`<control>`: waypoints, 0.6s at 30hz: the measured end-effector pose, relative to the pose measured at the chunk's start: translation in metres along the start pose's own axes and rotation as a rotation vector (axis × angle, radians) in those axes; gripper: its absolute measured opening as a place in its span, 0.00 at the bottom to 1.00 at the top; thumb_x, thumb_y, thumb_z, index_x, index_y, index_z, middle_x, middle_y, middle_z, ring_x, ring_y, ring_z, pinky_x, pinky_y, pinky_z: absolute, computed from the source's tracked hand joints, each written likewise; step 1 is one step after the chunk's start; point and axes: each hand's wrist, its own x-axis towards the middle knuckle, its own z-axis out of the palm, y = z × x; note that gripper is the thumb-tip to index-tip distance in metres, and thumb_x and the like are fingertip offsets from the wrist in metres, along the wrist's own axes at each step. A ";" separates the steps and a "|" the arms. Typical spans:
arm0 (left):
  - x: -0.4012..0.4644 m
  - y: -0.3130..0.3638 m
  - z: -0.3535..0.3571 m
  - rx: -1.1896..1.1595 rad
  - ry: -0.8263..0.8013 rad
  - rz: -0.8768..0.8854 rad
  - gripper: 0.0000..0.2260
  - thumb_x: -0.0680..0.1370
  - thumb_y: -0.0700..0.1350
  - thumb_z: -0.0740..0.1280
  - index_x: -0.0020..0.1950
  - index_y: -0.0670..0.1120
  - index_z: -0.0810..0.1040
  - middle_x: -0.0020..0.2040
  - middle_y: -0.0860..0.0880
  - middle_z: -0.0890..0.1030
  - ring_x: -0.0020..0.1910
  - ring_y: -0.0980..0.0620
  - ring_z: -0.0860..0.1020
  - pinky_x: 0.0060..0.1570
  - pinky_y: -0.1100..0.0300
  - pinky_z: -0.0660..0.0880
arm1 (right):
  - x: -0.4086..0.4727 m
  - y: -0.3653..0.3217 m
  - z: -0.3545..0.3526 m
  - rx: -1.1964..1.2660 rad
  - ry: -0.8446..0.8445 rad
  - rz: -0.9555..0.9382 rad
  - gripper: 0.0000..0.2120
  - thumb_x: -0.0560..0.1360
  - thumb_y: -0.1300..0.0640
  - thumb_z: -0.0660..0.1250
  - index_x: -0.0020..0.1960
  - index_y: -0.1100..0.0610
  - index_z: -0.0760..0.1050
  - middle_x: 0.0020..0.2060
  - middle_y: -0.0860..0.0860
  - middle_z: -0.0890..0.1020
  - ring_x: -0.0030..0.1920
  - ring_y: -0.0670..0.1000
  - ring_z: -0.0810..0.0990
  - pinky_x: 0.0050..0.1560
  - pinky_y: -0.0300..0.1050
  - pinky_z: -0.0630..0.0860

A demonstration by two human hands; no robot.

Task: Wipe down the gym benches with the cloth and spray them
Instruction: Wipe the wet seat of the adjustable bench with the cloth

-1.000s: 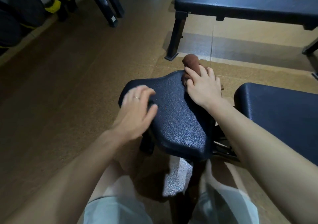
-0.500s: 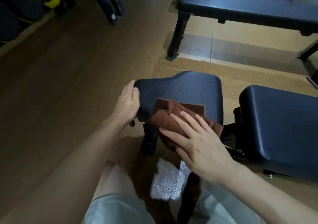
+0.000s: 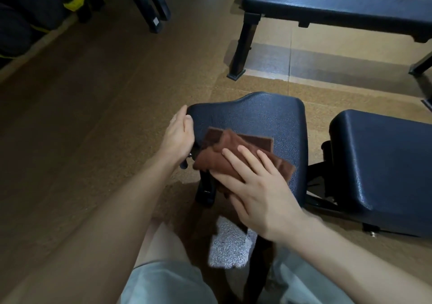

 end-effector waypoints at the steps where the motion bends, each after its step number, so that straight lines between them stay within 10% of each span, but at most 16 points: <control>1: 0.000 0.001 0.000 -0.010 -0.002 -0.006 0.24 0.88 0.51 0.46 0.84 0.49 0.56 0.83 0.48 0.58 0.82 0.51 0.54 0.78 0.57 0.50 | 0.013 0.006 0.000 0.007 0.001 -0.003 0.26 0.78 0.47 0.57 0.76 0.40 0.68 0.80 0.52 0.64 0.79 0.62 0.61 0.77 0.64 0.59; 8: 0.001 0.002 0.004 -0.012 0.021 -0.043 0.23 0.88 0.53 0.46 0.83 0.52 0.58 0.83 0.50 0.59 0.82 0.51 0.56 0.73 0.59 0.52 | 0.132 0.075 -0.006 0.068 0.065 0.286 0.28 0.79 0.45 0.47 0.78 0.40 0.66 0.79 0.51 0.65 0.80 0.57 0.59 0.79 0.57 0.53; 18: -0.001 0.027 -0.018 0.271 -0.149 -0.159 0.26 0.87 0.54 0.46 0.85 0.48 0.49 0.84 0.46 0.55 0.82 0.45 0.56 0.79 0.50 0.54 | 0.035 0.094 -0.010 0.330 0.245 0.729 0.23 0.81 0.55 0.56 0.75 0.50 0.71 0.79 0.57 0.63 0.72 0.65 0.65 0.75 0.54 0.61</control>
